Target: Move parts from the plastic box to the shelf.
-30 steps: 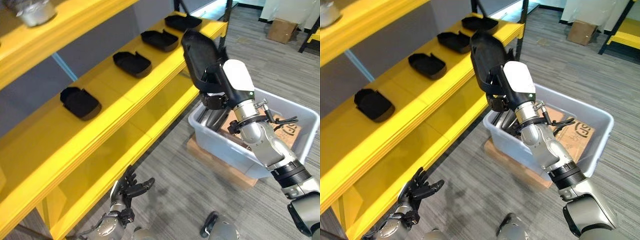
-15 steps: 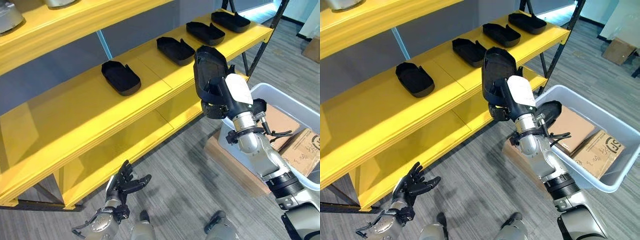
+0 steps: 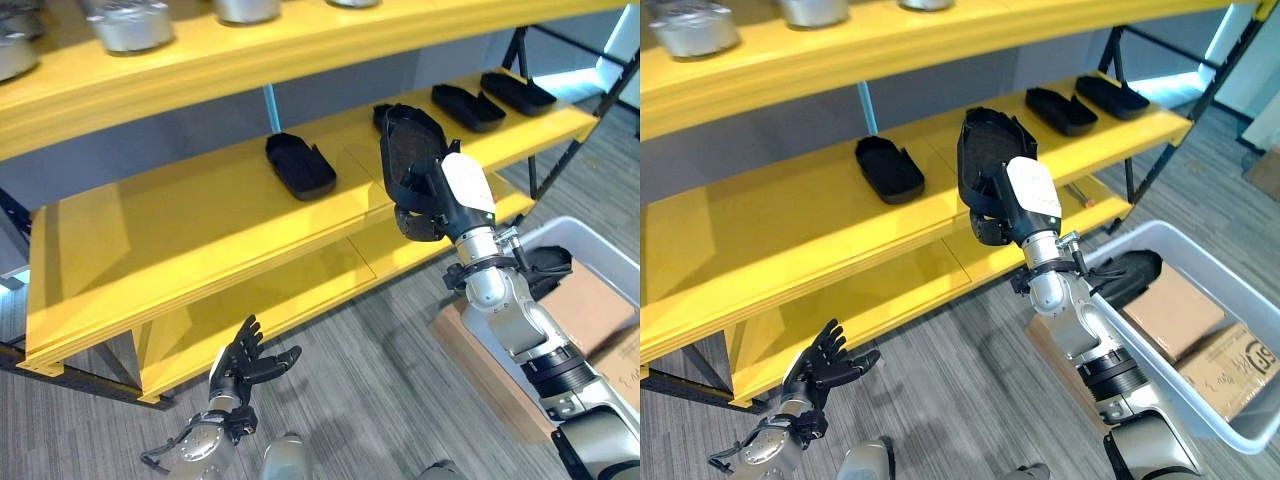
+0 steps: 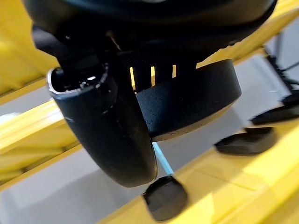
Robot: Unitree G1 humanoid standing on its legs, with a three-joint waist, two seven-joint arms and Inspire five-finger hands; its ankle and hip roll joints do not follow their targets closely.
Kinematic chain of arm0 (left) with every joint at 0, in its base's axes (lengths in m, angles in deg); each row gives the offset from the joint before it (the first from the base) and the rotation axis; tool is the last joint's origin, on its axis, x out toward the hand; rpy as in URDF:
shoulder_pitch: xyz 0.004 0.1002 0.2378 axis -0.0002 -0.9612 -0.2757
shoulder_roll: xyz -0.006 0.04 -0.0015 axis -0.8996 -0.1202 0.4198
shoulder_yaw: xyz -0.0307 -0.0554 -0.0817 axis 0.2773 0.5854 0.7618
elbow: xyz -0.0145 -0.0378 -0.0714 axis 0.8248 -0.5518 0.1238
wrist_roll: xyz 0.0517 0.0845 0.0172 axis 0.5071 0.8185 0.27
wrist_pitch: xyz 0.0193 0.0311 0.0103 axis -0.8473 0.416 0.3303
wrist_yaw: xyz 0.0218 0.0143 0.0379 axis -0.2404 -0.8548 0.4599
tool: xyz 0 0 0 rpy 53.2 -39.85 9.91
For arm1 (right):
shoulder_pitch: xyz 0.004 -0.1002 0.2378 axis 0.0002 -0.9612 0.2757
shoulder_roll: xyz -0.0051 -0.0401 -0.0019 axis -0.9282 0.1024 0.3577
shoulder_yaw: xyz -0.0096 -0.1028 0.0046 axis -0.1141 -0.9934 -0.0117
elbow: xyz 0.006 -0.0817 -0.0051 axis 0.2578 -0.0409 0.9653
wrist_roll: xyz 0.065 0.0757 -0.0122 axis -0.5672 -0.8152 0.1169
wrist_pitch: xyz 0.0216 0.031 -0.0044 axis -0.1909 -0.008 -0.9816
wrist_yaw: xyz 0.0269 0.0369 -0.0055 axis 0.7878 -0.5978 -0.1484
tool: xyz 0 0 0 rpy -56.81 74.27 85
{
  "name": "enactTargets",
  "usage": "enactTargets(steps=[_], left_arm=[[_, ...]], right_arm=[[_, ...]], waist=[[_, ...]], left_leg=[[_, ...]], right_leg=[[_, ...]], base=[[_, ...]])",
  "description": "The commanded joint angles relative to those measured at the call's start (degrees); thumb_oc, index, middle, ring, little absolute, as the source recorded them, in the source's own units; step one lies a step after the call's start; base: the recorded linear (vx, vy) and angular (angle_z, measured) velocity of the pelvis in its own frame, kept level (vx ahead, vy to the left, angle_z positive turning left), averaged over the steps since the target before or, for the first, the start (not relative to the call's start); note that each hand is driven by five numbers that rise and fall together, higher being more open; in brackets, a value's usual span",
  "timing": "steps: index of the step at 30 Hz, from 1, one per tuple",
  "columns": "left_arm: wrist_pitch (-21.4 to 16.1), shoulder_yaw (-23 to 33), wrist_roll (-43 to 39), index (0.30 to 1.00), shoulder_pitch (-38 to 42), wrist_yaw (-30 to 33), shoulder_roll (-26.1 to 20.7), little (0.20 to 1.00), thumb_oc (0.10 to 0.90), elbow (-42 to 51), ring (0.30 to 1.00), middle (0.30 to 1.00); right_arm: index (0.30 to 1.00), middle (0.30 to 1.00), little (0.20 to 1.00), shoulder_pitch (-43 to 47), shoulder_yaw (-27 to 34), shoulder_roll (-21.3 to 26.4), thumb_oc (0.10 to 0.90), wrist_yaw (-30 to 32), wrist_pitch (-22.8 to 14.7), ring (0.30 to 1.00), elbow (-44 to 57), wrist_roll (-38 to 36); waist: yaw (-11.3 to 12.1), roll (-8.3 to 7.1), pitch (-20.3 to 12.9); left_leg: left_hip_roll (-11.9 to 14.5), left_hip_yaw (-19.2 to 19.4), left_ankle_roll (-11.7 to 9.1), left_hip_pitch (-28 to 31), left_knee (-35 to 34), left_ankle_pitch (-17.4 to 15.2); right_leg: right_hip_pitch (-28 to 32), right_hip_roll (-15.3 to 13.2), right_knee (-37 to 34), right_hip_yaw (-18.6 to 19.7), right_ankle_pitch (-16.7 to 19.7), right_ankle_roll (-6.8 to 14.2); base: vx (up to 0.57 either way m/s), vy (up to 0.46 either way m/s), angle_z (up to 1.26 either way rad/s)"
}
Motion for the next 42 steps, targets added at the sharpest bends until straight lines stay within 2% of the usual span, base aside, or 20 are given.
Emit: enactTargets(steps=[1, 2, 3, 4, 5, 7, 8, 9, 11, 15, 28, 33, 35, 36, 37, 38, 39, 40, 41, 42], left_arm=[[-5.1, 2.6, 2.8, 1.0, 1.6, 0.3, -2.9, 1.0, 0.9, 7.0, 1.0, 1.0], [-5.0, 2.0, 2.8, 1.0, 2.5, 0.1, -3.0, 1.0, 0.9, 5.8, 1.0, 1.0], [-4.5, 1.1, 2.9, 1.0, 3.3, -0.5, -2.4, 1.0, 0.9, 4.6, 1.0, 1.0], [-4.5, 1.1, 2.9, 1.0, 3.3, -0.5, -2.3, 1.0, 0.9, 4.6, 1.0, 1.0], [-4.3, 0.6, 3.7, 1.0, 3.7, -0.6, -2.1, 1.0, 0.9, 4.9, 1.0, 1.0], [-4.1, 0.3, 3.7, 1.0, 4.0, -0.7, -2.0, 1.0, 0.9, 4.8, 1.0, 1.0], [-4.1, -0.6, 3.3, 1.0, 4.6, -0.9, -1.7, 1.0, 0.9, 5.1, 1.0, 1.0], [-4.3, -1.4, 3.0, 1.0, 5.4, -1.0, -1.5, 1.0, 0.9, 4.5, 1.0, 1.0], [-4.4, -1.7, 2.7, 1.0, 5.0, -1.5, -1.4, 1.0, 0.9, 4.8, 1.0, 1.0], [-4.4, -1.9, 1.8, 1.0, 3.6, -1.6, -0.2, 1.0, 0.9, 5.7, 1.0, 1.0], [-3.8, -0.7, 1.7, 1.0, 0.3, -0.8, 1.1, 1.0, 0.9, 6.3, 1.0, 1.0], [-4.1, -0.8, 0.5, 1.0, 0.6, -1.1, 0.8, 1.0, 0.9, 6.2, 1.0, 1.0], [-4.1, -1.1, 0.1, 1.0, 1.1, -1.2, 0.5, 1.0, 0.9, 6.1, 1.0, 1.0], [-4.0, -1.0, -0.2, 1.0, 1.1, -1.3, 0.5, 1.0, 0.9, 6.1, 1.0, 1.0], [-3.8, -1.1, -0.1, 1.0, 1.0, -1.5, 0.5, 1.0, 0.9, 6.0, 1.0, 1.0], [-3.8, -1.1, -0.1, 1.0, 1.0, -1.5, 0.5, 1.0, 0.9, 6.1, 1.0, 1.0], [-3.6, -1.2, 0.0, 1.0, 1.0, -1.5, 0.5, 1.0, 0.9, 5.8, 1.0, 1.0], [-3.6, -1.3, 0.0, 1.0, 1.0, -1.5, 0.4, 1.0, 0.9, 5.8, 1.0, 1.0], [-3.5, -2.0, 0.0, 1.0, 1.5, -1.7, 0.6, 1.0, 0.9, 5.4, 1.0, 1.0], [-3.3, -2.9, 0.5, 1.0, 2.4, -1.5, 0.8, 1.0, 0.9, 4.6, 1.0, 1.0]], right_arm=[[0.3, 0.3, 0.3, 9.9, 3.8, 1.3, 0.4, 3.0, -4.9, 0.3, 4.2, 1.8], [0.3, 0.3, 0.3, 8.8, 4.3, 3.0, 0.4, 2.4, -5.3, 0.3, 5.1, 1.2], [0.3, 0.3, 0.3, 7.9, 4.8, 3.4, 0.4, 2.0, -5.9, 0.3, 5.6, -0.4], [0.3, 0.3, 0.3, 7.9, 4.8, 3.4, 0.4, 2.0, -5.9, 0.3, 5.5, -0.4], [0.3, 0.3, 0.3, 7.7, 4.7, 3.5, 0.4, 2.0, -6.7, 0.3, 5.9, -1.9], [0.3, 0.3, 0.3, 7.6, 4.7, 3.6, 0.4, 1.8, -6.9, 0.3, 6.1, -2.3], [0.3, 0.3, 0.3, 7.1, 4.8, 4.3, 0.4, 1.6, -7.3, 0.3, 6.8, -2.5], [0.3, 0.3, 0.3, 6.0, 4.9, 5.3, 0.4, 1.2, -7.7, 0.3, 7.4, -2.8], [0.3, 0.3, 0.3, 5.3, 5.4, 5.6, 0.4, 0.8, -7.8, 0.3, 7.4, -3.1], [0.3, 0.3, 0.3, 5.4, 5.9, 5.8, 0.4, 0.7, -8.6, 0.3, 7.7, -5.3], [0.3, 0.3, 0.3, 5.2, 5.0, 5.1, 0.4, -0.4, -9.8, 0.3, 8.9, -6.0], [0.3, 0.3, 0.3, 7.3, 4.2, 7.2, 0.4, 0.1, -10.5, 0.3, 9.7, -6.4], [0.3, 0.3, 0.3, 8.5, 4.0, 8.2, 0.4, 0.5, -10.2, 0.3, 9.5, -6.4], [0.3, 0.3, 0.3, 8.8, 4.1, 8.7, 0.4, 0.7, -10.0, 0.3, 9.3, -6.3], [0.3, 0.3, 0.3, 8.3, 4.4, 8.9, 0.4, 0.9, -9.8, 0.3, 9.2, -6.6], [0.3, 0.3, 0.3, 8.3, 4.4, 8.9, 0.4, 0.9, -9.8, 0.3, 9.2, -6.6], [0.3, 0.3, 0.3, 7.6, 5.1, 9.2, 0.4, 1.2, -9.6, 0.3, 9.4, -6.6], [0.3, 0.3, 0.3, 7.5, 5.2, 9.3, 0.4, 1.2, -9.6, 0.3, 9.4, -6.6], [0.3, 0.3, 0.3, 6.4, 6.2, 9.7, 0.4, 1.6, -9.2, 0.3, 9.4, -6.5], [0.3, 0.3, 0.3, 5.2, 6.9, 10.0, 0.4, 2.1, -8.9, 0.3, 9.4, -5.9]], waist=[[-1.4, 0.27, -3.7], [-4.1, 0.97, -3.9], [-6.3, 1.4, -3.9], [-6.3, 1.44, -4.0], [-7.3, 1.38, -3.7], [-7.8, 1.28, -3.7], [-8.9, 1.16, -3.6], [-9.1, 0.43, -3.8], [-9.4, 0.22, -3.7], [-8.5, 0.88, -5.9], [-6.9, 2.01, -7.2], [-6.3, 2.01, -4.5], [-6.0, 1.83, -2.9], [-6.0, 1.72, -2.6], [-6.1, 1.71, -2.7], [-6.0, 1.66, -2.7], [-6.1, 1.84, -2.9], [-6.1, 1.81, -2.9], [-6.4, 2.56, -2.8], [-6.2, 3.36, -2.7]], left_leg=[[-3.1, -1.4, 5.3, 2.0, -3.5, -3.9], [-4.7, -4.7, 6.0, 3.6, -7.5, -2.1], [-5.7, -6.8, 6.4, 5.5, -11.4, -0.2], [-5.6, -6.8, 6.3, 5.7, -11.7, -0.2], [-6.4, -7.8, 6.4, 6.9, -14.0, 1.2], [-6.8, -8.7, 6.3, 7.4, -15.0, 1.7], [-7.6, -10.1, 6.0, 8.0, -15.6, 2.1], [-8.7, -11.7, 5.3, 7.5, -14.2, 1.7], [-9.0, -12.6, 5.1, 8.0, -13.7, 1.4], [-8.0, -13.2, 4.0, 9.6, -15.2, 2.1], [-4.9, -16.5, 1.8, 11.1, -18.4, 4.1], [-5.9, -16.8, -0.4, 5.7, -8.9, 4.1], [-6.1, -15.8, -1.2, 2.4, -4.0, 6.3], [-4.8, -14.4, -0.9, 1.5, -4.6, 6.7], [-1.2, -12.5, -0.7, 0.9, -8.6, 8.3], [-1.1, -12.4, -0.7, 1.1, -9.1, 8.5], [1.8, -11.1, -1.1, 0.4, -12.6, 11.6], [1.8, -11.1, -1.1, 0.6, -12.9, 11.7], [6.2, -8.1, -1.7, -1.5, -19.1, 16.5], [8.2, -4.7, -3.1, -3.5, -25.4, 19.9]], right_leg=[[-1.1, 4.8, -5.4, 15.9, 7.5, 3.5], [-3.4, 12.9, -3.5, 26.0, 3.9, 1.7], [-6.1, 21.2, -3.2, 29.6, -3.8, -0.1], [-6.2, 21.2, -2.8, 29.6, -4.1, -0.2], [-8.2, 25.4, -3.0, 29.6, -6.0, -1.2], [-8.7, 26.8, -3.1, 29.6, -6.4, -1.4], [-10.2, 29.8, -4.5, 31.0, -6.3, -1.6], [-8.2, 30.7, -6.7, 33.2, -7.4, -2.3], [-6.4, 30.3, -7.2, 32.7, -7.4, -2.6], [-2.0, 29.6, -10.7, 28.5, -7.0, -3.2], [1.1, 30.5, -11.9, 25.5, -9.5, -4.7], [2.1, 30.0, -11.8, 24.5, -11.1, -6.4], [2.6, 29.6, -11.6, 23.1, -11.4, -6.9], [2.8, 29.3, -11.4, 22.4, -11.7, -6.9], [3.6, 28.8, -11.6, 21.5, -12.0, -6.3], [3.7, 28.8, -11.7, 21.5, -12.0, -6.3], [4.3, 28.5, -12.0, 20.9, -12.1, -6.0], [4.3, 28.5, -12.0, 20.9, -12.1, -6.0], [5.1, 28.5, -11.9, 19.8, -12.8, -5.5], [6.4, 28.9, -12.0, 19.0, -14.2, -5.3]], base=[[0.17, 0.241, 1.34], [0.16, 0.203, 0.97], [0.17, 0.197, 1.06], [0.12, 0.115, 0.71], [0.06, 0.003, 0.8], [0.07, -0.024, 0.79], [0.1, -0.11, 1.03], [0.1, -0.105, 1.19], [0.12, -0.118, 0.88], [0.13, -0.154, 0.35], [0.06, -0.109, 0.17], [-0.03, -0.07, 0.24], [-0.06, -0.021, 0.62], [0.01, 0.011, 0.65], [0.04, 0.017, 0.55], [0.07, 0.042, 0.44], [0.03, 0.015, 0.32], [0.11, 0.083, 0.39], [0.2, 0.134, 0.53], [0.27, 0.179, 0.84]])
